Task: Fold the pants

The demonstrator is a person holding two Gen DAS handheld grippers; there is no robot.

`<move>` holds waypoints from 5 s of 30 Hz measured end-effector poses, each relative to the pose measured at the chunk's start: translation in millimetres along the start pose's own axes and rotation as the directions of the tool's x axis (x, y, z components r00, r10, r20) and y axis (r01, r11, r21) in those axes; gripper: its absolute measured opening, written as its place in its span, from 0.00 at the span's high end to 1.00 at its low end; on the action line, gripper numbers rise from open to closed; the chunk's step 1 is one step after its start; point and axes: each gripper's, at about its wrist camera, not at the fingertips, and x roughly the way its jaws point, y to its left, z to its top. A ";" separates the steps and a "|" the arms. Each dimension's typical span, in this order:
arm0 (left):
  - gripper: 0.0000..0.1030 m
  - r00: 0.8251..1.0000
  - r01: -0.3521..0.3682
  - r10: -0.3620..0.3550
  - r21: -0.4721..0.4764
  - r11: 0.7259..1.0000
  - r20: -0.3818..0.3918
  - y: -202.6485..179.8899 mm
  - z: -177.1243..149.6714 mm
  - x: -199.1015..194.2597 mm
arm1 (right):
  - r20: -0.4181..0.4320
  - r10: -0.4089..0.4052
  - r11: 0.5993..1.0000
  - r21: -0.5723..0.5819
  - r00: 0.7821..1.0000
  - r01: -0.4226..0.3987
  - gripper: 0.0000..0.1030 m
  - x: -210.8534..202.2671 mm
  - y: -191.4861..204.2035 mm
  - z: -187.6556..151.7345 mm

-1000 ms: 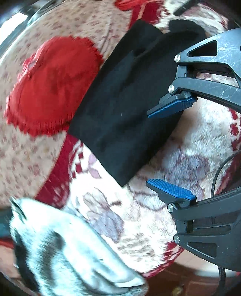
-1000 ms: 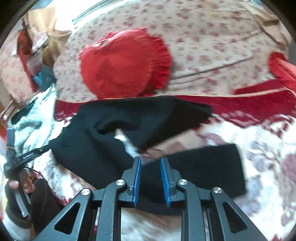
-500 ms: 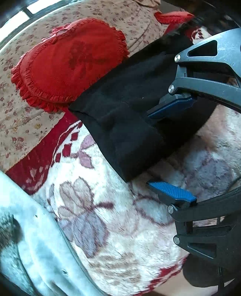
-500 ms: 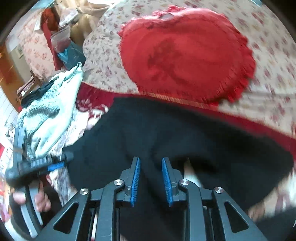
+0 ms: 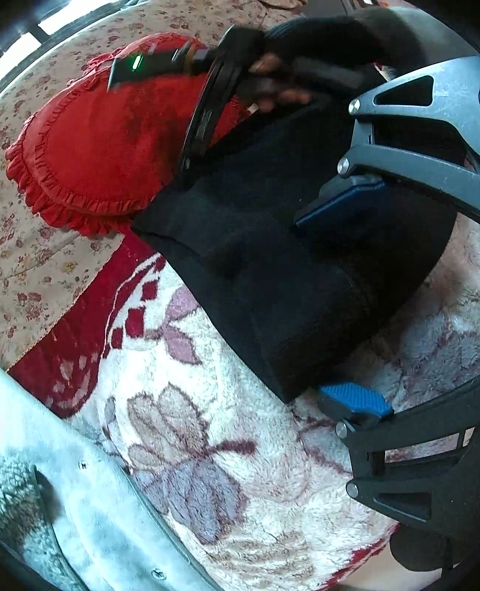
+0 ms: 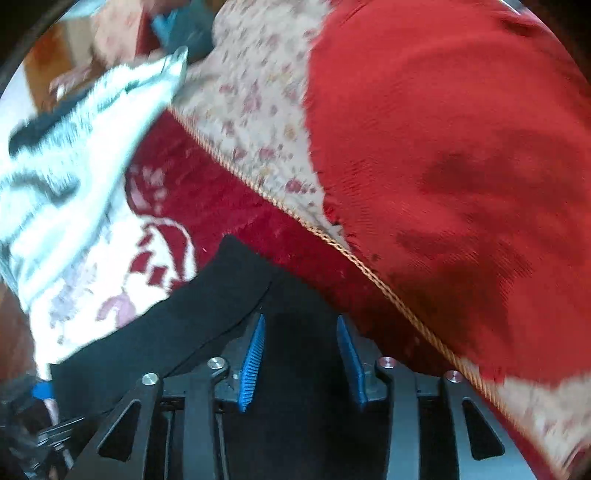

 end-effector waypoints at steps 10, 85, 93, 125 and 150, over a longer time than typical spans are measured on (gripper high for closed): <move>0.85 0.998 0.048 -0.047 -0.015 0.999 0.032 0.8 8.3 1.9 | 0.030 0.130 0.991 0.010 0.991 -0.130 0.95 16.5 -3.2 8.8; 0.41 0.991 -0.128 0.134 0.229 0.965 -0.014 -65.9 35.1 37.3 | -0.097 0.074 0.996 -0.051 0.993 -0.079 0.65 -17.8 -44.9 -76.1; 0.41 0.991 -0.116 0.105 0.154 0.981 0.079 -43.7 36.6 -7.0 | 0.119 0.034 0.997 -0.066 0.992 -0.026 0.95 -97.8 -15.6 -96.1; 0.41 0.977 -0.163 0.152 0.065 0.984 0.153 12.8 -25.1 -63.3 | 0.212 0.082 0.947 0.287 0.974 -0.143 0.69 -159.8 54.7 -201.1; 0.40 0.987 -0.137 0.120 0.171 0.976 0.104 -36.9 -36.9 -34.5 | 0.012 -0.287 0.851 0.463 0.958 0.249 0.68 -170.4 -44.0 -191.6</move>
